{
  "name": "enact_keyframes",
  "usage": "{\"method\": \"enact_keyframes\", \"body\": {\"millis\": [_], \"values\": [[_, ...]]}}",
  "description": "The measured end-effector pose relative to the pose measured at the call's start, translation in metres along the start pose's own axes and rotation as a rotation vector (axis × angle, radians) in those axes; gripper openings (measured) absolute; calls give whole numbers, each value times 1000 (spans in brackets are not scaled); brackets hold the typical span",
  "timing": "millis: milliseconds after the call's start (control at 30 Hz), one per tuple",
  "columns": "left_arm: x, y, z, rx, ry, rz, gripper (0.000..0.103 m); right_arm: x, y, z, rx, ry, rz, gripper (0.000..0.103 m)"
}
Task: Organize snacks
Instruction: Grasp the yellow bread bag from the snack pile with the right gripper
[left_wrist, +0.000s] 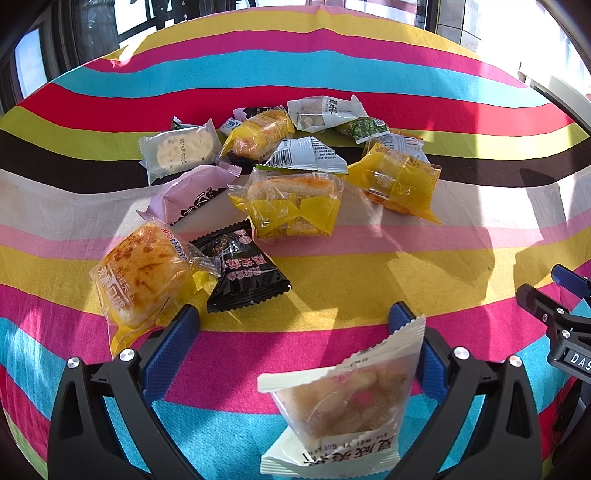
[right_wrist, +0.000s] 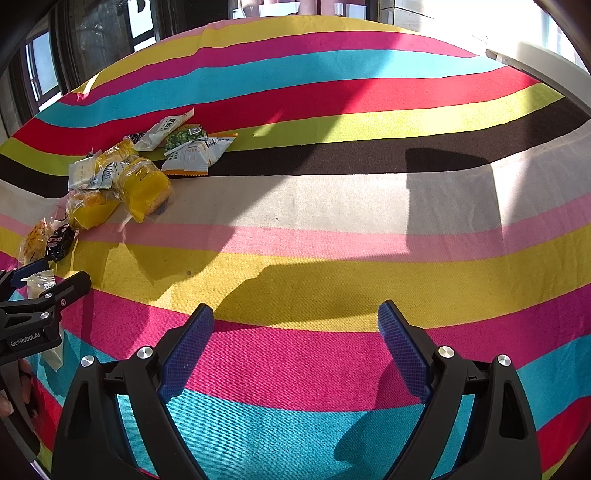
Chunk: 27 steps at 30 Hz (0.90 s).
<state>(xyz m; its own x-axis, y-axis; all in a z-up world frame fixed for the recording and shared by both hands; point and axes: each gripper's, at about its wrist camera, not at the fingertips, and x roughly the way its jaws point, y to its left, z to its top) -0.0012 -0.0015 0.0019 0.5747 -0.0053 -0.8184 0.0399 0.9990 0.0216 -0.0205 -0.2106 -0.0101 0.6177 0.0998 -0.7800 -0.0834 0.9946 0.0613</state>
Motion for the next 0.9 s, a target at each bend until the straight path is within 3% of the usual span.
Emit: {"method": "enact_keyframes", "body": {"millis": [100,167,267,367,567,700,900], "values": [[-4,4,-2,9,14,-38,102,0,0,0,1,0,1,87],[-16,10,-15,-28,-11,-84,102,0,1,1,0,0,2,87],[-30,5,-33,4,-32,-121,102,0,1,1,1,0,2,87],[-35,0,-35,36,-54,-111,102,0,2,1,1,0,2,87],[-22,-13,-33,102,-1,-75,102,0,5,-1,-9,0,12,87],[-22,-10,-34,91,-8,-83,102,1,7,-1,-25,0,19,87],[-23,-6,-34,64,-12,-78,102,-4,25,17,-69,-2,168,87]]}}
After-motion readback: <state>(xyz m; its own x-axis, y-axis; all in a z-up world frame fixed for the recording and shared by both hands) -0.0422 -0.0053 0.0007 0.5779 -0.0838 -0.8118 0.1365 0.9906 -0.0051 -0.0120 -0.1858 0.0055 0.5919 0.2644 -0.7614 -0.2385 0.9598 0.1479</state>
